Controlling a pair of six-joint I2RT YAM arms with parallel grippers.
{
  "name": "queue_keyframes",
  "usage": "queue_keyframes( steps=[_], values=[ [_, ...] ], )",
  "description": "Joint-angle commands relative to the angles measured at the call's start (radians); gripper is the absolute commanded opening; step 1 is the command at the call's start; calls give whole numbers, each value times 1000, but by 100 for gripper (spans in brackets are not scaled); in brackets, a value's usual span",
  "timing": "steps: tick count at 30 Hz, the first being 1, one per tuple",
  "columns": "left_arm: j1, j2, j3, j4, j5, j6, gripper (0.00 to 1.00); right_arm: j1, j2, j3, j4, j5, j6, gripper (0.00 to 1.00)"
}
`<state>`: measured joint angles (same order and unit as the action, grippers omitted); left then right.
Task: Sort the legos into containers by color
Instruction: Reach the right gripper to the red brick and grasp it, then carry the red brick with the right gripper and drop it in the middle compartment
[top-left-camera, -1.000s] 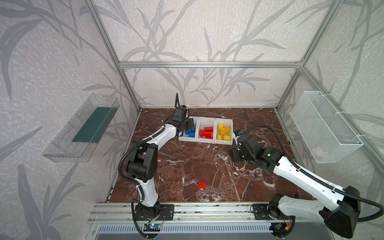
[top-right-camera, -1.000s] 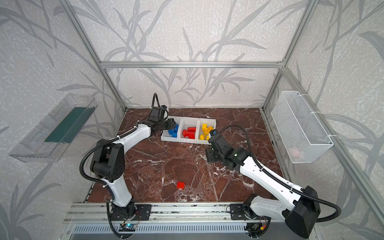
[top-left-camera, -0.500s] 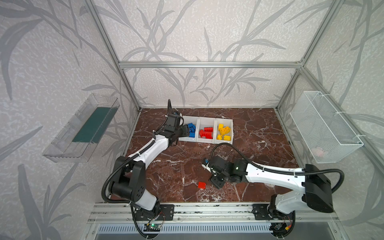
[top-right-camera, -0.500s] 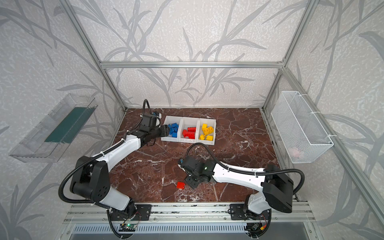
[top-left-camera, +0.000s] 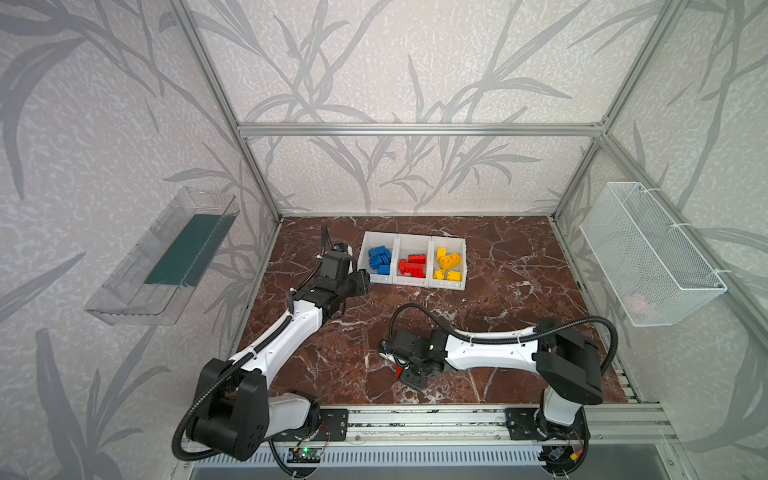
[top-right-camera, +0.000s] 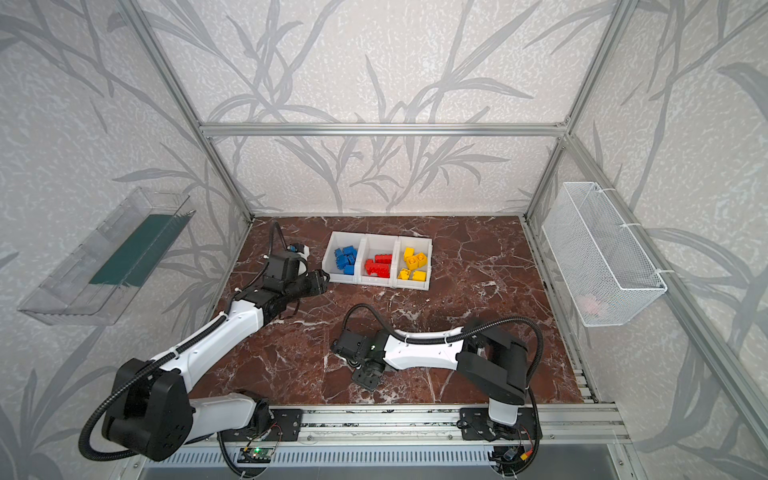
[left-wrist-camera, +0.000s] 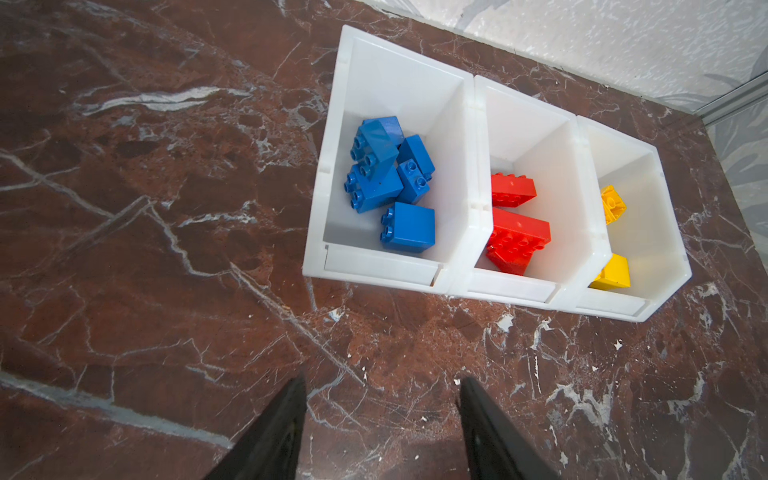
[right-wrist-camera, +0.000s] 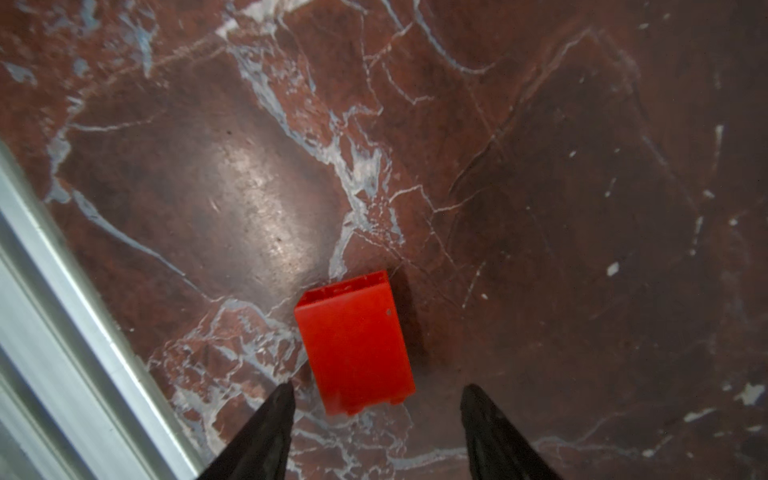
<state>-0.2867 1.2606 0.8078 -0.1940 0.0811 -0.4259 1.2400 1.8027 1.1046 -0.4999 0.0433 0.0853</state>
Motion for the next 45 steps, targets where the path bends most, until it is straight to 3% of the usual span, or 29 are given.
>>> queue_keyframes(
  steps=[1,8,13,19,27,45],
  values=[
    [4,-44,-30,1,-9,-35,61,7,23,39,19,4,-22,63],
    [4,-89,-67,0,-11,-53,62,7,101,98,-13,30,-2,51],
    [4,-108,-87,-3,-15,-56,61,6,108,102,-1,27,8,38],
    [4,-133,-105,-4,-23,-61,61,4,79,100,-4,34,13,30],
    [4,-173,-120,-30,-24,-56,62,-47,54,113,-3,11,42,28],
    [3,-257,-214,6,0,-66,61,-260,58,442,-118,64,-3,27]
  ],
)
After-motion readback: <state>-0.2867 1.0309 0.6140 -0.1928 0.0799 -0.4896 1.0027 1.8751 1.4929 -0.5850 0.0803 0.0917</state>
